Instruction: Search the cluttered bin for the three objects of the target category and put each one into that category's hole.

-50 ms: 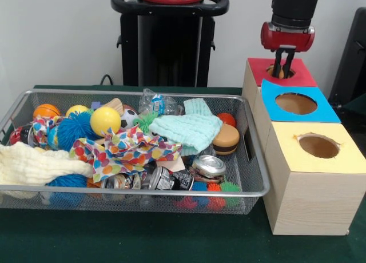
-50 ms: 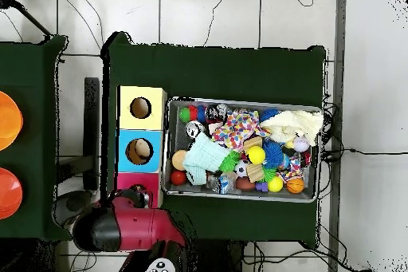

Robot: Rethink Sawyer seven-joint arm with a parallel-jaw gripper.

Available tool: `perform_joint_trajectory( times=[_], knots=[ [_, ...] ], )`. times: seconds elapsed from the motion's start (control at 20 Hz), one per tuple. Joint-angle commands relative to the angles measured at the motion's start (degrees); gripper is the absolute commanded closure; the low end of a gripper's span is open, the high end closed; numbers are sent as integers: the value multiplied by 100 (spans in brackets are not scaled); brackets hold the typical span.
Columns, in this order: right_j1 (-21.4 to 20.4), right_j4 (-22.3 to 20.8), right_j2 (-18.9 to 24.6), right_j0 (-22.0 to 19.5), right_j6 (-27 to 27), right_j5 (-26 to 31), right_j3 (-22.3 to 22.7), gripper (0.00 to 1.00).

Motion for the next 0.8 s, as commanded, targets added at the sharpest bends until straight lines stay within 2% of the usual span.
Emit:
perform_joint_trajectory(
  times=[0.05,0.8],
  knots=[
    [322,-33,491,-270,1169,-547,326,100],
    [392,-4,432,-204,1212,-601,301,100]
  ],
)
